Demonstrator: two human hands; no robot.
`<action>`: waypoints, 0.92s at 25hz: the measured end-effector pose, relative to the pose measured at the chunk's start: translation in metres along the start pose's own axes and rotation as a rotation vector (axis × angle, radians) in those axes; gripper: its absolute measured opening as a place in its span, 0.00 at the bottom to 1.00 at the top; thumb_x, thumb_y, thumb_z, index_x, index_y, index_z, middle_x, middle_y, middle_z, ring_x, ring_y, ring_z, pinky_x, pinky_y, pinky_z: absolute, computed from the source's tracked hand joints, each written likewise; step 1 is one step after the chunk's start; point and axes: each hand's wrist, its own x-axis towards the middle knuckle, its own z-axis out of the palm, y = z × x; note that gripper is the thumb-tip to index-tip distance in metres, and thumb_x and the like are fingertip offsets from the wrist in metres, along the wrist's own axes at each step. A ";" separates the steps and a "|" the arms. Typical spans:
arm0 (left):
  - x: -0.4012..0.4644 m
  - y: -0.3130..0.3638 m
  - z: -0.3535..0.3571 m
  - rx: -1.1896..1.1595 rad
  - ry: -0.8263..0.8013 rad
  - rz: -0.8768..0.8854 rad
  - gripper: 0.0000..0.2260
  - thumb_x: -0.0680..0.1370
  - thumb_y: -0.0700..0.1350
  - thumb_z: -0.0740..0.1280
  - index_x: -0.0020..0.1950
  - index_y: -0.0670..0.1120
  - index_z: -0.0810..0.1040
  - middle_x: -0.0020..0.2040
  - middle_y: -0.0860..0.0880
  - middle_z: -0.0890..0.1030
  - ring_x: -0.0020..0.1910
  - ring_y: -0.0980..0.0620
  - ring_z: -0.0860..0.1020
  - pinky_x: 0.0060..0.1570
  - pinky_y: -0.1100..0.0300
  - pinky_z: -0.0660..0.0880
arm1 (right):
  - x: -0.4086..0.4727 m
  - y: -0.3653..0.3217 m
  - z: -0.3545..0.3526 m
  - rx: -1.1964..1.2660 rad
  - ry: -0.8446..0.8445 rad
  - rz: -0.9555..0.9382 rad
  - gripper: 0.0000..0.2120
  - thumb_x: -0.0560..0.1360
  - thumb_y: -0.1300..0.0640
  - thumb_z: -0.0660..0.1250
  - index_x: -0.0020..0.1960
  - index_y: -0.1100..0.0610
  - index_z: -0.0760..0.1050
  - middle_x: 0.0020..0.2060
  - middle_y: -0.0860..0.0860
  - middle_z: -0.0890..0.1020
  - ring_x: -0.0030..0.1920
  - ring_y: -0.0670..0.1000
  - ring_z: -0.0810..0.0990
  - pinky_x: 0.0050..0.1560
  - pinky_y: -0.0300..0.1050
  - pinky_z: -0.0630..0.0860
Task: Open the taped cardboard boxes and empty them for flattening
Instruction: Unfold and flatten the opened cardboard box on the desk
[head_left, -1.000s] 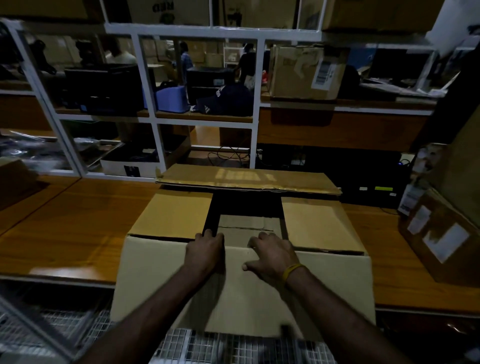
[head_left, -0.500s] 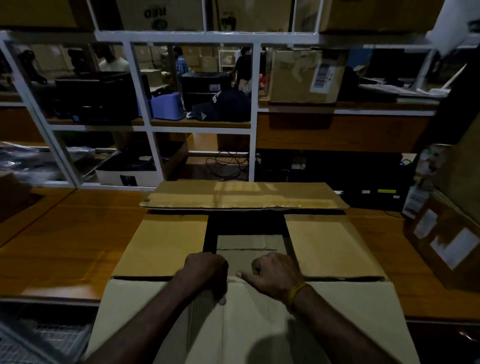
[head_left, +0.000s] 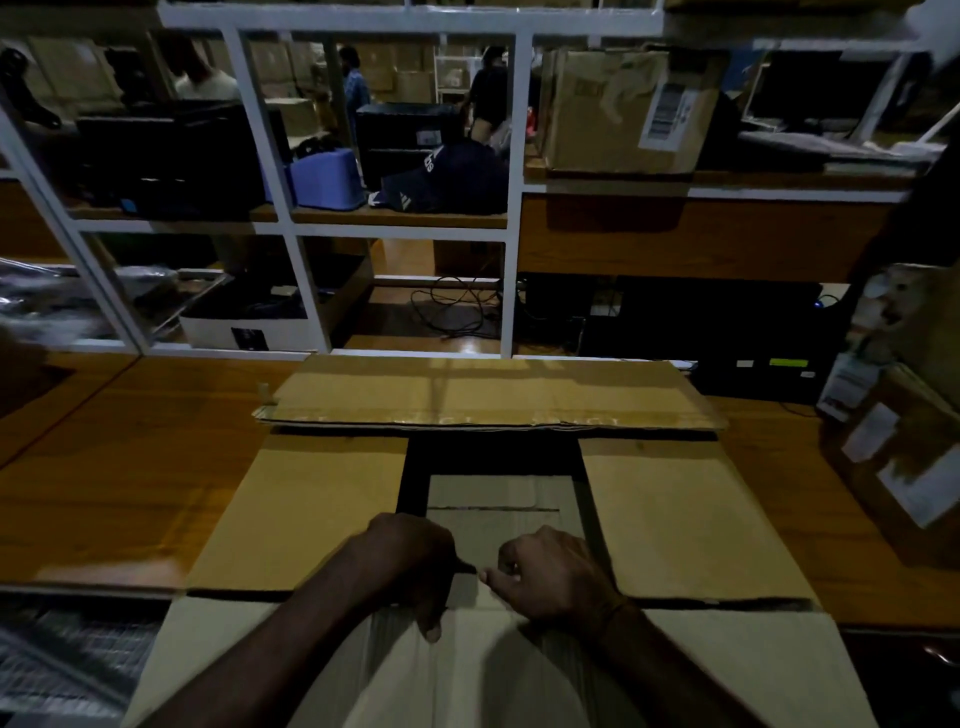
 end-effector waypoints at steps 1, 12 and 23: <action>-0.002 0.000 0.000 0.005 -0.007 0.011 0.25 0.72 0.55 0.75 0.68 0.54 0.77 0.64 0.51 0.80 0.63 0.48 0.77 0.60 0.50 0.76 | -0.001 -0.001 0.003 0.005 0.012 0.002 0.21 0.76 0.36 0.59 0.45 0.53 0.79 0.42 0.52 0.84 0.46 0.56 0.82 0.41 0.44 0.71; 0.043 -0.023 -0.002 -0.247 0.558 -0.063 0.39 0.78 0.47 0.69 0.81 0.59 0.47 0.81 0.43 0.39 0.64 0.41 0.75 0.50 0.50 0.78 | 0.041 0.002 0.003 -0.100 0.199 0.129 0.36 0.80 0.47 0.61 0.81 0.45 0.43 0.80 0.51 0.43 0.79 0.55 0.51 0.65 0.54 0.72; 0.095 -0.028 -0.007 -0.269 0.857 -0.079 0.50 0.75 0.56 0.71 0.78 0.59 0.32 0.75 0.45 0.23 0.79 0.39 0.40 0.70 0.40 0.64 | 0.084 0.020 0.005 -0.217 0.405 0.128 0.51 0.70 0.53 0.73 0.81 0.52 0.43 0.79 0.57 0.37 0.79 0.60 0.44 0.73 0.63 0.61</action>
